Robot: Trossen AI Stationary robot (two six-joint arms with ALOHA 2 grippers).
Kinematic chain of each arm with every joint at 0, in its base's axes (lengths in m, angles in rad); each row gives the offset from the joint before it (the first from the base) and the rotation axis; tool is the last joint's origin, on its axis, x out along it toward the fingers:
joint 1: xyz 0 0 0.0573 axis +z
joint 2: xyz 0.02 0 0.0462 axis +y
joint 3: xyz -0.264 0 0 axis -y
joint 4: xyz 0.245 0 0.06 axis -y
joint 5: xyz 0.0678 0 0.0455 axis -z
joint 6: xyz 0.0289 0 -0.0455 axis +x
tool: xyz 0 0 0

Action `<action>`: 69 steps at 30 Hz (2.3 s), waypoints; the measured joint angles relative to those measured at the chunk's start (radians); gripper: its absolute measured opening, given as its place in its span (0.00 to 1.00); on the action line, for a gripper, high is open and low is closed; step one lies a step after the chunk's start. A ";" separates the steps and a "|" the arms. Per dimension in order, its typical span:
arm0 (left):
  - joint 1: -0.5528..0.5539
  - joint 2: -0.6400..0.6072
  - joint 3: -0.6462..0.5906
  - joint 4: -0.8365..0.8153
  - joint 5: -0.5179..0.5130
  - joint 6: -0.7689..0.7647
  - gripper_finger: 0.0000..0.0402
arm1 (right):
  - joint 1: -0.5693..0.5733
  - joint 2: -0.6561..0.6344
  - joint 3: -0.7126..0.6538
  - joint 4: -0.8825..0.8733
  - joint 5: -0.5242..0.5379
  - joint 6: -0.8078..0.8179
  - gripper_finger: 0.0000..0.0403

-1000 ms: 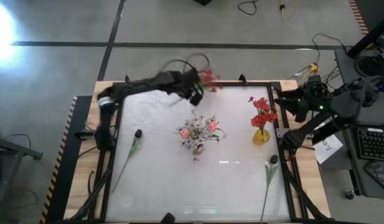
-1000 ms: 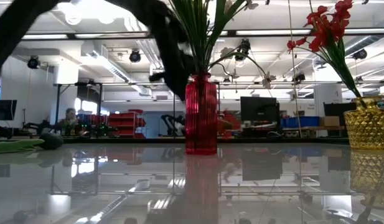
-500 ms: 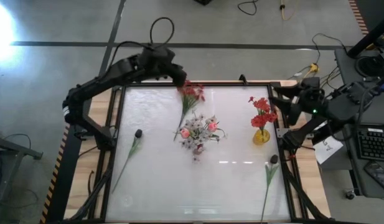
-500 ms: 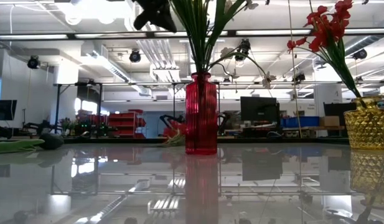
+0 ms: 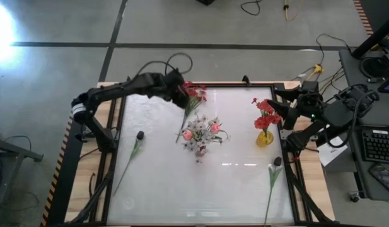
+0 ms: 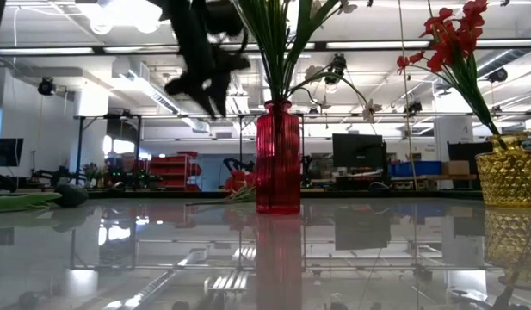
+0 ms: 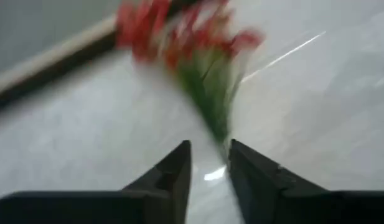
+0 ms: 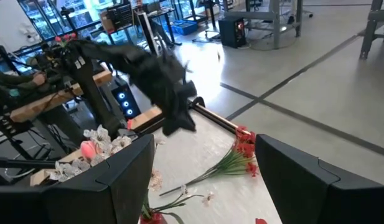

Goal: Sort flowers into vase by color
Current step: Put the red flowers into the yellow vase

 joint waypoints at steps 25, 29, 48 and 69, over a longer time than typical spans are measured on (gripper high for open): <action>0.025 0.449 0.028 0.276 0.038 -0.090 0.59 | -0.043 -0.003 0.000 0.004 0.045 0.160 0.67; 0.025 0.470 0.039 0.272 0.022 -0.083 0.53 | -0.043 0.009 0.000 0.004 0.021 0.160 0.67; 0.015 0.324 0.037 0.255 -0.053 0.030 0.02 | -0.043 0.016 0.000 0.016 0.027 0.077 0.67; -0.078 -0.295 0.039 0.608 -0.117 0.327 0.00 | -0.257 0.142 0.000 0.483 -0.236 -0.533 0.67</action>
